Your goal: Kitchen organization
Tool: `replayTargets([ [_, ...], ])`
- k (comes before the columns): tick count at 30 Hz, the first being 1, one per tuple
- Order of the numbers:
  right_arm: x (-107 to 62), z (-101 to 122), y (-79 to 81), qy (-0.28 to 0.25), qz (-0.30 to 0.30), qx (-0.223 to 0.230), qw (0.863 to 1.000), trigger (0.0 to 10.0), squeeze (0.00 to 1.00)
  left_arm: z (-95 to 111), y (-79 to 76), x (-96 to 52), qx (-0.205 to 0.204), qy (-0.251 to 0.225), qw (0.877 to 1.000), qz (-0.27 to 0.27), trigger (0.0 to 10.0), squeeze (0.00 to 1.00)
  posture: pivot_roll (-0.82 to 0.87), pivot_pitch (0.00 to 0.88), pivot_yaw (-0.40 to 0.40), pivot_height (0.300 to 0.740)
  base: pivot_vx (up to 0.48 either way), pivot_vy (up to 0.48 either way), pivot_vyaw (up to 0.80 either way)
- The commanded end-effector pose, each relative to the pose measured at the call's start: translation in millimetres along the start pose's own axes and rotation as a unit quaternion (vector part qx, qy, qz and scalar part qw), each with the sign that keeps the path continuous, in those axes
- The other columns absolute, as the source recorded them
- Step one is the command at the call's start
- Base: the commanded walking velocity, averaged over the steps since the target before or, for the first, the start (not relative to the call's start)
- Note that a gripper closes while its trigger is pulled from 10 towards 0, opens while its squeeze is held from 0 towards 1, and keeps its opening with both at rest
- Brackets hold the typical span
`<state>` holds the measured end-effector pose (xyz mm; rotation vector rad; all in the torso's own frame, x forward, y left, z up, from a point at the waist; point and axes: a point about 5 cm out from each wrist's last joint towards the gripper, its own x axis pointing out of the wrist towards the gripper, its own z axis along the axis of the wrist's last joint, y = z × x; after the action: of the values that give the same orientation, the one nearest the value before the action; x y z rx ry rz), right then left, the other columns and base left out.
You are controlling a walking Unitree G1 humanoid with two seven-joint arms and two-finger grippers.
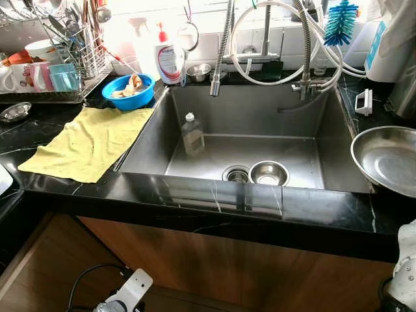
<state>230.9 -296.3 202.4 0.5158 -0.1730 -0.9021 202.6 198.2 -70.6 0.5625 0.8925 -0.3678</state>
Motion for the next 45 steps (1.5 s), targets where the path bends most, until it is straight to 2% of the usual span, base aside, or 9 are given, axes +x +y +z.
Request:
replayTargets([
  [1, 1.4, -1, 0.9, 0.009, -0.005, 0.004, 1.000, 10.0, 0.00, -5, 5.2, -1.5, 0.006, 0.011, 1.000, 0.006, 10.0, 0.00, -0.15, 0.000, 0.111, 0.740, 0.000, 0.000, 0.00],
  [14, 5.8, -13, 0.4, 0.048, -0.018, -0.033, 0.998, 10.0, 0.00, -5, 5.2, -1.4, 0.005, 0.011, 1.000, 0.007, 10.0, 0.00, -0.15, 0.000, 0.108, 0.740, 0.000, 0.000, 0.00],
  [15, 6.0, -13, 0.1, 0.048, -0.018, -0.035, 0.998, 8.9, 0.00, -5, 5.2, -1.4, 0.005, 0.010, 1.000, 0.007, 10.0, 0.00, -0.15, 0.000, 0.108, 0.740, 0.000, 0.000, 0.00],
  [16, 6.1, -13, -0.1, 0.049, -0.018, -0.038, 0.998, 4.9, 0.00, -5, 5.1, -1.4, 0.005, 0.011, 1.000, 0.007, 10.0, 0.00, -0.15, 0.000, 0.108, 0.740, 0.000, 0.000, 0.00],
  [17, 6.1, -13, -0.2, 0.049, -0.018, -0.038, 0.998, 3.6, 0.00, -5, 5.1, -1.4, 0.005, 0.011, 1.000, 0.007, 10.0, 0.00, -0.15, 0.000, 0.108, 0.740, 0.000, 0.000, 0.00],
  [18, 6.1, -12, -0.2, 0.049, -0.018, -0.039, 0.998, 3.6, 0.00, -5, 5.0, -1.5, 0.005, 0.011, 1.000, 0.007, 10.0, 0.00, -0.15, 0.000, 0.108, 0.740, 0.000, 0.000, 0.00],
  [19, 6.2, -12, -0.2, 0.048, -0.018, -0.039, 0.998, 0.0, 0.00, -5, 4.9, -1.5, 0.005, 0.011, 1.000, 0.006, 10.0, 0.00, -0.15, 0.000, 0.108, 0.740, 0.000, 0.000, 0.00],
  [35, 7.1, -16, 10.9, 0.059, 0.009, -0.031, 0.998, 0.0, 0.00, -5, 4.3, -1.5, 0.004, 0.009, 1.000, 0.008, 10.0, 0.00, -0.14, 0.000, 0.102, 0.740, 0.000, 0.000, 0.00],
  [45, 0.4, -21, 35.2, 0.074, 0.096, -0.008, 0.993, 0.0, 0.00, -7, 3.6, -1.8, 0.005, 0.010, 1.000, 0.007, 10.0, 0.00, -0.14, 0.000, 0.100, 0.740, 0.000, 0.000, 0.00],
])
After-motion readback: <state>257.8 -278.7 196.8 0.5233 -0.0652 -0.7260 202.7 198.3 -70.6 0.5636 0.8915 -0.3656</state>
